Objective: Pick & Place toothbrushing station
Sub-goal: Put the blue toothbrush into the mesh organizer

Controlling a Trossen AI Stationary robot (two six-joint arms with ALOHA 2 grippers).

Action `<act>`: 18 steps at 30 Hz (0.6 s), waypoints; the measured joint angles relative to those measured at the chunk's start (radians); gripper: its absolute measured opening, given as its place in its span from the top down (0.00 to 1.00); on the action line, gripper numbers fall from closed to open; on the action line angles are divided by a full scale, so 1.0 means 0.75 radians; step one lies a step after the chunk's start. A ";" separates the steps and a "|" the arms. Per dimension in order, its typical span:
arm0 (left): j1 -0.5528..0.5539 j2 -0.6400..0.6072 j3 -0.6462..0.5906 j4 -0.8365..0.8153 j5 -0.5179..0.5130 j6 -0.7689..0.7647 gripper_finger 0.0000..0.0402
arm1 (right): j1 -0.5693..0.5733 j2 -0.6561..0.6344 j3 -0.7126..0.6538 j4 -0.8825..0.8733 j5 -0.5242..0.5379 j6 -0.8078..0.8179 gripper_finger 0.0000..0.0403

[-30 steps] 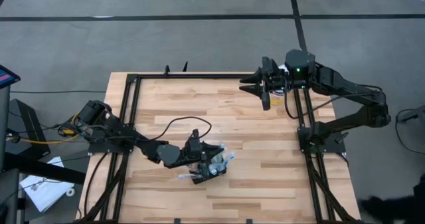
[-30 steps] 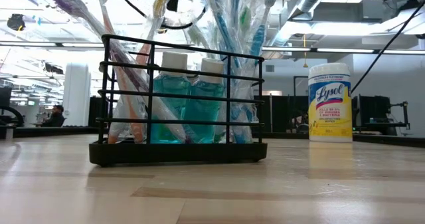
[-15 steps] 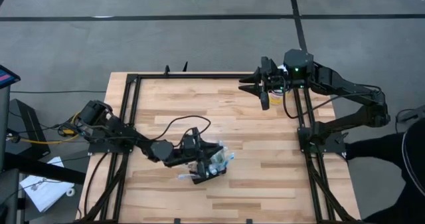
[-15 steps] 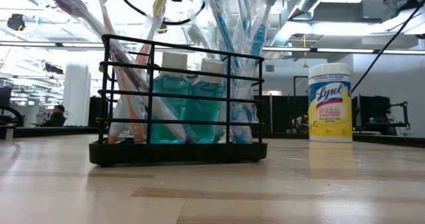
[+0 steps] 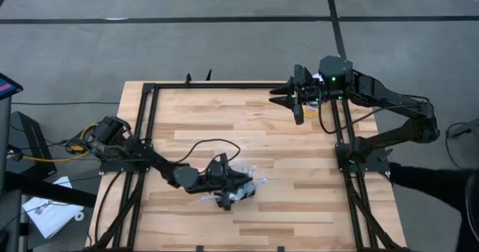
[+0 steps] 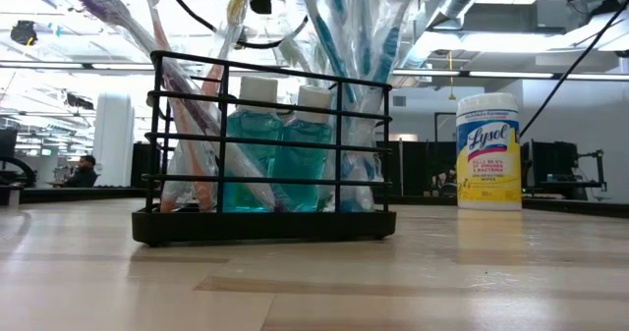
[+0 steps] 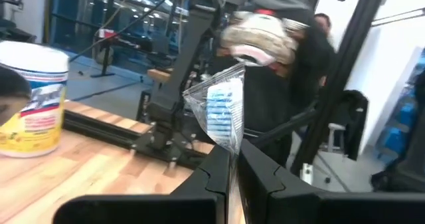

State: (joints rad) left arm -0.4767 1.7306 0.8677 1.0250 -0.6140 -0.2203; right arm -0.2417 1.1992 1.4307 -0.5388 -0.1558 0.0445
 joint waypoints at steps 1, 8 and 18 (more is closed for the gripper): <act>0.002 0.000 -0.001 -0.008 -0.006 0.000 0.99 | 0.000 0.000 0.000 -0.001 0.000 0.000 0.71; 0.030 0.000 0.000 -0.130 -0.011 -0.025 0.99 | 0.018 0.000 0.000 0.000 0.000 0.001 0.71; 0.041 -0.001 -0.032 -0.136 -0.009 -0.065 0.99 | 0.084 -0.001 0.000 0.000 0.000 0.000 0.71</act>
State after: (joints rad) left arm -0.4461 1.7302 0.8437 0.9230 -0.6208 -0.2688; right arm -0.1786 1.1988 1.4307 -0.5388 -0.1558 0.0448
